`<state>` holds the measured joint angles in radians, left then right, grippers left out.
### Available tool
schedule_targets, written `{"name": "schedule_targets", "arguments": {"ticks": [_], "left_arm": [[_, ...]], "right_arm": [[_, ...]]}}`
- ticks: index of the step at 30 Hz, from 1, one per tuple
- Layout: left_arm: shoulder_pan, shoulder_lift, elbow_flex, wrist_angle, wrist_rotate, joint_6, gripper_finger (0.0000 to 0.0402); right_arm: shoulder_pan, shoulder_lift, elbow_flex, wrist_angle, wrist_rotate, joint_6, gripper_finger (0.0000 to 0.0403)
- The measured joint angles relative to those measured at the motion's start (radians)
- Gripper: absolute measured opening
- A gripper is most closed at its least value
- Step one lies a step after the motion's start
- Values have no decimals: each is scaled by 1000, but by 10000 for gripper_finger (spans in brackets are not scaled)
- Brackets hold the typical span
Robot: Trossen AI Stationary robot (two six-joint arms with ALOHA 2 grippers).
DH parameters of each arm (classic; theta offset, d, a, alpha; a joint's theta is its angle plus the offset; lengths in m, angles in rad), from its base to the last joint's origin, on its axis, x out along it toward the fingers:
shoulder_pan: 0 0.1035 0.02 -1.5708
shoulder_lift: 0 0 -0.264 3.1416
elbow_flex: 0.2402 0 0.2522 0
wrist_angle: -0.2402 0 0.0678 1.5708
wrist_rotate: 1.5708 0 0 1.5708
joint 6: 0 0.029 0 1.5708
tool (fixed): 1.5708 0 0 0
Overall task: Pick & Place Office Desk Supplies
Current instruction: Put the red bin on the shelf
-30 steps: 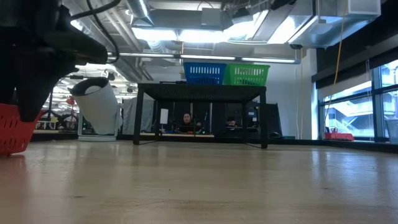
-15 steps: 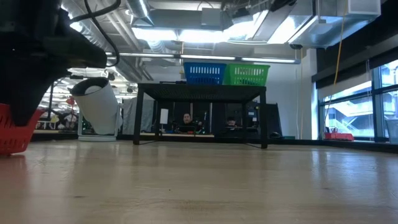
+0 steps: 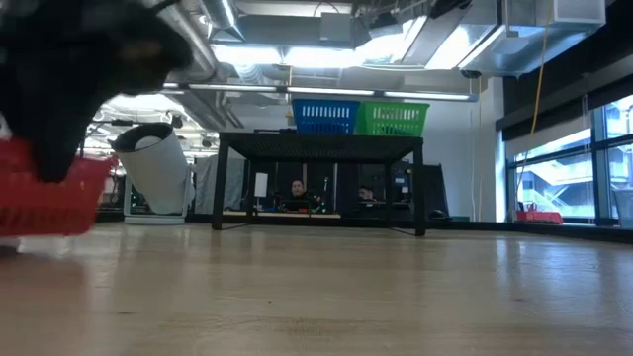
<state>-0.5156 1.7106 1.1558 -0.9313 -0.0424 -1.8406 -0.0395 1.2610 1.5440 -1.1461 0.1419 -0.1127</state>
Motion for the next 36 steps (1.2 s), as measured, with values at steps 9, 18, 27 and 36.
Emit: {"name": "schedule_targets", "arguments": {"ticks": [9, 18, 27, 36], "left_arm": [[3, 0, 203, -5, -88, 452, 5], [7, 0, 342, -14, -224, 938, 4], [22, 1, 534, -98, -473, 1381, 4], [130, 1, 802, -562, -607, 1463, 4]], "right_arm": [[0, 0, 0, -3, 0, 0, 130], [0, 0, 0, -12, 0, 23, 130], [0, -1, 0, -32, 0, 26, 130], [0, -1, 0, -30, 0, 27, 130]]}}
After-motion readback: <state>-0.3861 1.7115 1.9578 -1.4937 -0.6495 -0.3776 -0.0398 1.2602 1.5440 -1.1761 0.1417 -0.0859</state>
